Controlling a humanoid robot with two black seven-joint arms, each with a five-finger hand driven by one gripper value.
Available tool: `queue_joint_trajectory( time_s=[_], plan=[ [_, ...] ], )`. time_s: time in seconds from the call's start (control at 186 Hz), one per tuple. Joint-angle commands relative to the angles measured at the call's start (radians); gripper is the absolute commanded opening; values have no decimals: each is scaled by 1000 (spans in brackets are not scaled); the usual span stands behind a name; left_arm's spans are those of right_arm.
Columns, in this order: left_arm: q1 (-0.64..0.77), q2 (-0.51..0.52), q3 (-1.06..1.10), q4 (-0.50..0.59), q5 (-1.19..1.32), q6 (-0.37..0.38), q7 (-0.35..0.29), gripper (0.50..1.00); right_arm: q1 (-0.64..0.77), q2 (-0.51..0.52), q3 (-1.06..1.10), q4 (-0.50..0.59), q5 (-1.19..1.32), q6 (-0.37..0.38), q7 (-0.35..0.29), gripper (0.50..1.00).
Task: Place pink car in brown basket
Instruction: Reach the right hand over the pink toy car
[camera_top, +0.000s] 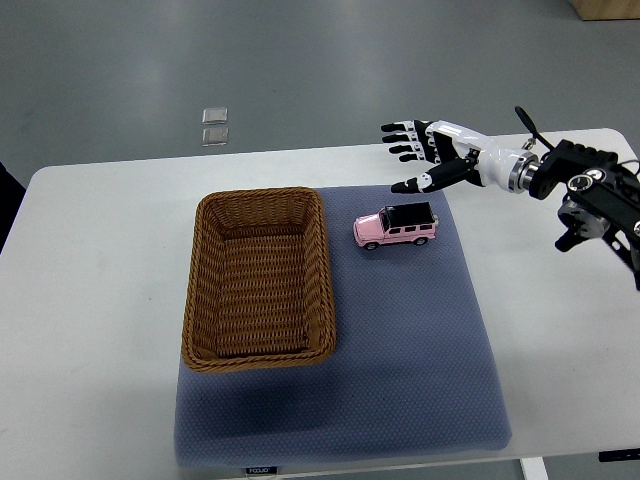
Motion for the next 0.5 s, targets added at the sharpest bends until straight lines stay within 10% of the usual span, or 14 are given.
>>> queue_joint_trajectory(
  time_s=[0.0, 0.495],
  plan=[
    [0, 0, 0, -5, 0, -1, 0, 1000, 188, -36, -253, 11, -52, 6, -23, 913],
    [0, 0, 0, -5, 0, -1, 0, 1000, 290, 36, -527, 11, -57, -83, -102, 913]
  ],
)
